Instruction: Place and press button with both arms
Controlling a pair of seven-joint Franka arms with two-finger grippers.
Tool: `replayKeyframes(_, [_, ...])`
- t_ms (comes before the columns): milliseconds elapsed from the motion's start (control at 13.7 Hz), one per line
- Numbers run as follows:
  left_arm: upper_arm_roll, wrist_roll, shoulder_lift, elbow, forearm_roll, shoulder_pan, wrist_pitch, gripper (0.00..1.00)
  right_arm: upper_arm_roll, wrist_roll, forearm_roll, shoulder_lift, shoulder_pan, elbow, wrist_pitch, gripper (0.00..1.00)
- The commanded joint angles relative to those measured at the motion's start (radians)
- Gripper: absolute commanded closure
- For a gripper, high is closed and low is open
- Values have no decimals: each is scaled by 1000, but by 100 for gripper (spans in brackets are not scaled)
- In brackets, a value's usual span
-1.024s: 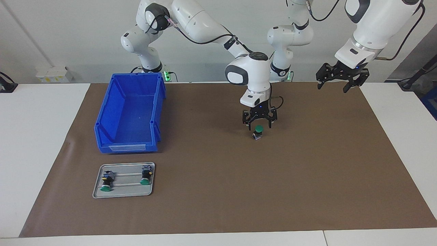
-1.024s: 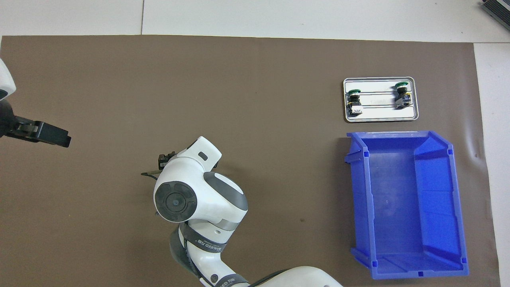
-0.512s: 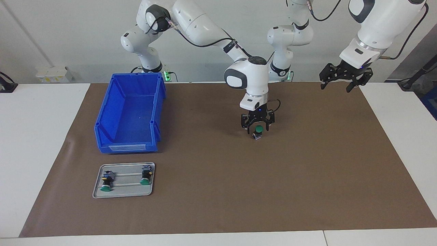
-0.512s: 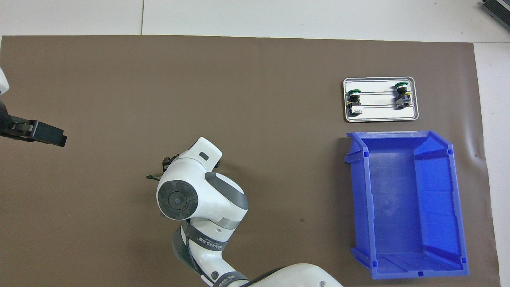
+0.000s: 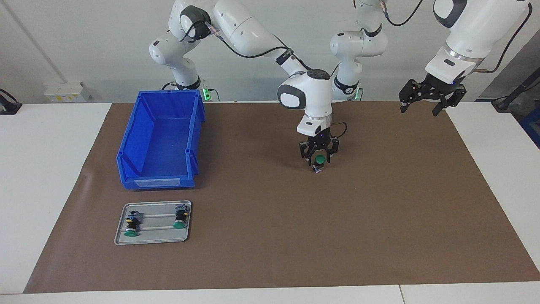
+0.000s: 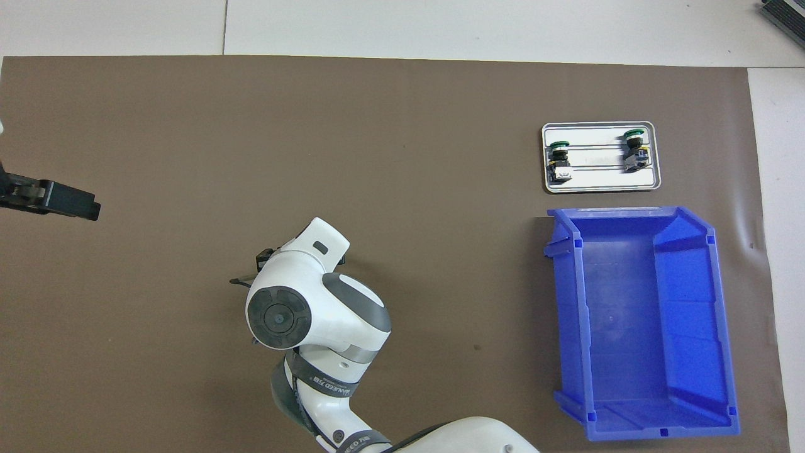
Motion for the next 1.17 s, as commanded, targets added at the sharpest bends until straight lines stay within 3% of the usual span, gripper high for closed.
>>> replayKeyframes(0, [0, -50, -17, -21, 7, -4, 19, 0, 2, -11, -22, 1, -3, -3, 24, 50])
replayKeyframes(73, [0, -50, -17, -21, 7, -4, 19, 0, 2, -13, -20, 2, -4, 0, 24, 72])
replayKeyframes(146, [0, -50, -19, -21, 7, -6, 19, 0, 2, -13, -20, 2, -7, 1, 23, 100])
replayKeyframes(585, [18, -43, -20, -24, 10, -1, 12, 0, -4, -10, -19, -27, -12, 26, -91, 100])
replayKeyframes(804, [20, -43, -20, -24, 10, 11, 10, 0, -16, -29, -20, -154, -74, -5, -146, 100])
replayKeyframes(1097, [20, -43, -20, -24, 10, 11, 10, 0, -15, -210, -14, -301, -214, -42, -262, 100])
